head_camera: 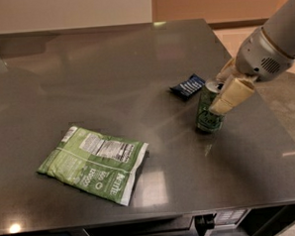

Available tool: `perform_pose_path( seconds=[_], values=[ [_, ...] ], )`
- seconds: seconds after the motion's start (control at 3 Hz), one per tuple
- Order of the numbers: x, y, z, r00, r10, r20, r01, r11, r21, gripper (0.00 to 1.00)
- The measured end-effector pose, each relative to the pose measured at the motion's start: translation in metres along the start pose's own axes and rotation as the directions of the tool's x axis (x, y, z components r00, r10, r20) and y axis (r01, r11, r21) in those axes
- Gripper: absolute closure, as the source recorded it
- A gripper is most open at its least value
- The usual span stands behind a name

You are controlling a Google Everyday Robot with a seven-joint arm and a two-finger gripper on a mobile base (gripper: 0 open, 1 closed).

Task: Move green can near rxbar blueberry

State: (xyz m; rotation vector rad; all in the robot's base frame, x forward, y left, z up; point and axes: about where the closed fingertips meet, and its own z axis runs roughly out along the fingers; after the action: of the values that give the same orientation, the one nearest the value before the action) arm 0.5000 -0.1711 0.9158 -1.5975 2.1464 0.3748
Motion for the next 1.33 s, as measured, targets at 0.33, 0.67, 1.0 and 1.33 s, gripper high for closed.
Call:
perform_pose_path(
  seconds=[0.33, 0.67, 1.0, 1.33],
  values=[
    [-0.003, -0.033, 0.003, 1.0, 0.028, -0.01, -0.028, 0.9994, 0.02, 1.0],
    [-0.003, -0.06, 0.005, 0.998, 0.058, -0.012, -0.058, 0.9974, 0.044, 1.0],
    [0.002, -0.08, 0.009, 0.996, 0.087, -0.007, -0.086, 0.9948, 0.053, 1.0],
    [0.004, -0.094, 0.012, 0.995, 0.099, 0.0, -0.098, 0.9926, 0.071, 0.82]
  ],
)
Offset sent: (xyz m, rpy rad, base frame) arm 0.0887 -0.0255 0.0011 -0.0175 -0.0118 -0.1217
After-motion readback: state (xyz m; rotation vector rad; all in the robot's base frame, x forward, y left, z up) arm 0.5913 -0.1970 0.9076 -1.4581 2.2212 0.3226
